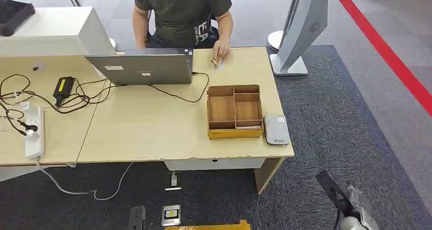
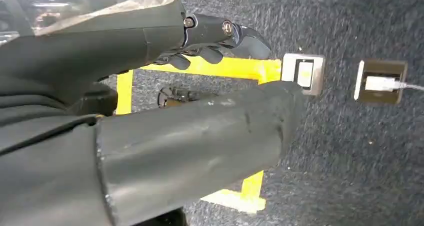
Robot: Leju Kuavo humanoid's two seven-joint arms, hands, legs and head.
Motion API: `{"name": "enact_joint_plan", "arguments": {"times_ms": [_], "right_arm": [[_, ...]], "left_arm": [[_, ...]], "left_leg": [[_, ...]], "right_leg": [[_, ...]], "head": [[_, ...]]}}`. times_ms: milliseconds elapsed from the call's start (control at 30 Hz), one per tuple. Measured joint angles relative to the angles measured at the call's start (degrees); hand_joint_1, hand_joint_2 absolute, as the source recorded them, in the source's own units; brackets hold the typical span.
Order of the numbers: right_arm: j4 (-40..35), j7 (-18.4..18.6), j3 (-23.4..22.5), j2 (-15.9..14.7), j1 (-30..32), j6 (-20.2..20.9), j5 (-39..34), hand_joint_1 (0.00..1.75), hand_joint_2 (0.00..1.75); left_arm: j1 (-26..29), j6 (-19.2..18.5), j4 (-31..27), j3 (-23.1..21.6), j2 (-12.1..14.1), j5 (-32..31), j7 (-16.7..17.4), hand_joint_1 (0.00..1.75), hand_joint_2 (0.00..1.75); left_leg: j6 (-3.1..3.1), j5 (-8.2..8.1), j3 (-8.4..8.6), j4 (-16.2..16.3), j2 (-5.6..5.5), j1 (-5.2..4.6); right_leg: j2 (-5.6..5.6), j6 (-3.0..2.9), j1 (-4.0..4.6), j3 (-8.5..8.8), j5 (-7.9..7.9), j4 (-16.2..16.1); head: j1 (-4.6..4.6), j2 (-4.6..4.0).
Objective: Pass the card to the sensor for recognition and then transmit it.
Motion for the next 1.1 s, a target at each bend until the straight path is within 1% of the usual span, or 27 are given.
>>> {"name": "enact_joint_plan", "arguments": {"times_ms": [167,300,333,367,400,467,567,667,733,800,867,967,1033,1100], "right_arm": [[2.32,-0.07,-1.95,1.27,1.51,0.13,-0.42,0.00,0.00],[4.02,0.37,-3.45,2.21,2.63,0.87,-2.56,0.00,0.00],[4.31,0.13,-3.81,2.47,3.30,0.81,-3.19,0.00,0.00],[4.66,-0.18,-4.20,2.69,4.06,0.76,-3.72,0.00,0.00],[5.03,-0.24,-4.53,2.93,4.76,0.74,-3.96,0.00,0.00],[5.80,0.24,-4.83,3.24,6.12,0.72,-3.76,0.00,0.00],[6.69,0.90,-5.09,3.61,7.23,0.72,-3.83,0.00,0.00],[7.43,1.01,-5.71,3.92,7.93,0.61,-4.53,0.00,0.00],[7.89,0.88,-5.97,4.09,8.60,0.39,-4.94,0.00,0.00],[8.24,0.85,-6.12,4.31,9.11,0.26,-4.96,0.00,0.00],[8.55,0.96,-6.14,4.64,9.45,0.22,-4.66,0.00,0.00],[8.96,1.31,-6.12,5.27,9.73,0.31,-4.55,0.00,0.00],[9.18,1.62,-6.10,5.71,9.76,0.37,-4.55,0.00,0.00],[9.31,2.05,-6.08,6.12,9.84,0.61,-4.48,0.00,0.00]], "left_arm": [[0.05,0.20,0.00,0.90,0.15,0.13,-0.04,0.00,0.00],[0.22,1.01,-0.02,1.60,0.59,0.25,-2.70,0.00,0.00],[0.65,0.04,0.00,1.99,1.31,0.97,-3.22,0.00,0.00],[1.51,-1.32,0.04,2.45,2.63,1.62,-3.89,0.00,0.00],[2.33,-3.39,0.09,2.82,3.90,2.54,-4.68,0.00,0.00],[3.81,-4.79,0.42,3.98,6.72,4.22,-6.34,0.00,0.00],[5.17,-5.18,0.87,5.70,10.27,5.31,-8.78,0.00,0.00],[6.01,-3.92,1.01,7.15,12.72,6.27,-9.07,0.00,0.00],[6.45,-2.47,1.03,8.04,14.01,6.80,-7.83,0.00,0.00],[6.59,-0.90,1.09,8.66,15.38,7.02,-5.42,0.00,0.00],[6.74,0.76,1.11,9.60,16.37,8.79,-2.98,0.00,0.00],[6.92,3.91,1.11,10.30,16.74,8.18,2.68,0.00,0.00],[7.10,5.23,1.11,10.56,16.54,8.70,4.73,0.00,0.00],[7.04,6.36,1.07,11.24,16.05,10.04,8.12,0.00,0.00]], "left_leg": [[0.00,0.00,0.04,0.00,0.08,0.00],[0.00,0.01,0.06,0.00,0.08,0.01],[0.00,0.00,0.07,-0.01,0.08,0.03],[-0.02,-0.02,0.10,-0.01,0.08,0.03],[-0.10,-0.07,0.12,-0.01,0.09,0.02],[-0.13,-0.11,0.16,-0.02,0.17,0.06],[-0.14,-0.11,0.16,-0.08,0.17,0.06],[-0.17,-0.13,0.18,-0.11,0.16,0.08],[-0.19,-0.14,0.18,-0.11,0.16,0.09],[-0.19,-0.14,0.19,-0.11,0.16,0.09],[-0.19,-0.14,0.21,-0.10,0.17,0.08],[-0.19,-0.14,0.21,-0.10,0.17,0.08],[-0.19,-0.14,0.21,-0.10,0.17,0.08],[-0.18,-0.15,0.23,-0.10,0.17,0.06]], "right_leg": [[0.03,0.00,-0.02,0.00,0.01,0.00],[0.02,0.01,-0.03,0.06,0.00,0.00],[0.02,0.01,-0.02,0.09,-0.01,0.00],[0.03,-0.02,0.00,0.10,-0.02,0.00],[0.05,-0.08,0.05,0.09,-0.06,0.01],[0.14,-0.15,0.11,0.04,-0.10,0.02],[0.11,-0.20,0.12,0.01,-0.22,0.03],[0.08,-0.24,0.14,0.06,-0.26,0.05],[0.08,-0.24,0.15,0.06,-0.26,0.05],[0.08,-0.25,0.14,0.07,-0.25,0.05],[0.09,-0.25,0.14,0.07,-0.25,0.05],[0.09,-0.25,0.13,0.08,-0.25,0.05],[0.09,-0.24,0.13,0.08,-0.25,0.05],[0.09,-0.24,0.11,0.11,-0.25,0.04]], "head": [[0.02,0.00],[0.04,0.00],[0.02,0.00],[0.07,0.00],[0.04,0.00],[0.04,0.00],[-0.11,0.00],[-0.09,0.00],[-0.09,0.00],[-0.07,0.00],[-0.09,0.00],[-0.07,0.00],[-0.07,0.00],[-0.04,0.00]]}}
